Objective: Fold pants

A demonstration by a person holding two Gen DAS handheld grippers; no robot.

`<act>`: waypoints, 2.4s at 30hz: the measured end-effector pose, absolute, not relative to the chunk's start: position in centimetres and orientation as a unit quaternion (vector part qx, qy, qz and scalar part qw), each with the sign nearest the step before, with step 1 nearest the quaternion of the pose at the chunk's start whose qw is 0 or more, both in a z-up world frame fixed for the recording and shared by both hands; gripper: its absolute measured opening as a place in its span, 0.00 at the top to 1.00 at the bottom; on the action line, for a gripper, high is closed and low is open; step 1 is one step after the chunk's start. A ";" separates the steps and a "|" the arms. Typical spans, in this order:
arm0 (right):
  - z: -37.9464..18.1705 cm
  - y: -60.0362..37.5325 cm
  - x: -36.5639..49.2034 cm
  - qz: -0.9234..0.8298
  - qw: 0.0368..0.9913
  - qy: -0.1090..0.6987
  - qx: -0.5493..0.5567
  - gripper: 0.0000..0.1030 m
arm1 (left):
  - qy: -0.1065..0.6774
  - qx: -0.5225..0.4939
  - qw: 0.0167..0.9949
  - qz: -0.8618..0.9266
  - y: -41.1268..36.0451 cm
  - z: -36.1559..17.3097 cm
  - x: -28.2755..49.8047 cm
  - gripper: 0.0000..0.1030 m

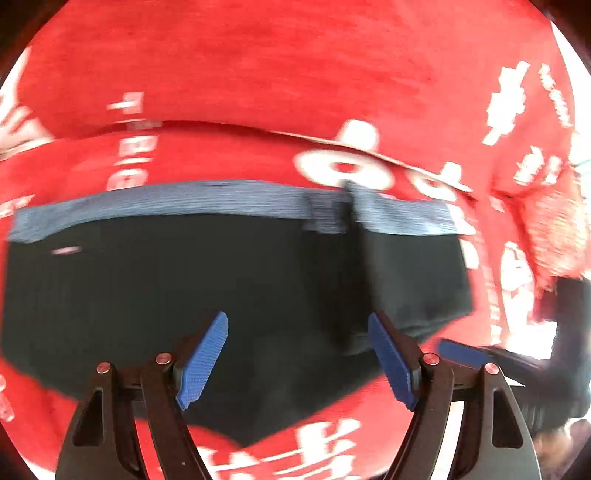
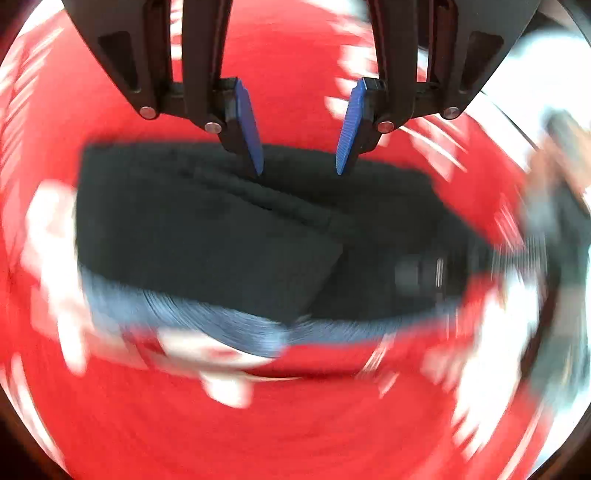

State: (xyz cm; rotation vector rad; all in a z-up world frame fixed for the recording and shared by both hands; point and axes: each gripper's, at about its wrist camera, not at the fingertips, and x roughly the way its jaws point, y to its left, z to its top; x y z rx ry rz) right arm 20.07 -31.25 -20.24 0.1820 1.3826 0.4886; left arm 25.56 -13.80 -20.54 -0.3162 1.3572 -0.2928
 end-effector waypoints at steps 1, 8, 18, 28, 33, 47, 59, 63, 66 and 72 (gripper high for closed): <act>-21.4 -33.8 20.8 0.200 0.717 0.642 0.183 0.56 | 0.623 -0.152 0.752 -0.153 -14.9 -20.7 25.9 0.23; -26.0 -39.2 21.0 0.150 0.644 0.633 0.403 0.56 | 0.654 -0.148 0.718 -0.187 -19.3 -22.3 27.2 0.43; -29.3 -40.8 20.7 0.090 0.588 0.594 0.541 0.95 | 0.659 -0.156 0.717 -0.162 -18.8 -22.8 27.1 0.79; -28.2 -38.2 21.1 0.127 0.627 0.643 0.421 0.95 | 0.657 -0.129 0.732 -0.125 -17.9 -23.7 24.6 0.79; -25.0 -38.0 21.8 0.181 0.629 0.663 0.363 0.78 | 0.655 -0.128 0.733 -0.129 -17.7 -23.4 24.8 0.79; -25.6 -46.0 32.9 0.136 0.689 0.639 0.314 0.70 | 0.653 -0.105 0.742 -0.112 -18.5 -22.9 24.0 0.79; -19.1 -38.8 30.9 0.076 0.784 0.614 0.042 0.48 | 0.629 -0.078 0.771 -0.062 -16.6 -21.7 22.8 0.78; -16.8 -33.5 29.5 0.173 0.780 0.600 0.042 0.73 | 0.635 -0.084 0.767 -0.039 -14.4 -22.1 22.3 0.78; -18.5 -28.5 29.7 0.216 0.763 0.609 0.026 0.75 | 0.641 -0.077 0.763 -0.015 -12.6 -22.3 21.3 0.78; -24.7 -22.2 29.9 0.219 0.718 0.656 0.076 0.72 | 0.655 -0.087 0.750 0.034 -8.6 -22.8 19.3 0.78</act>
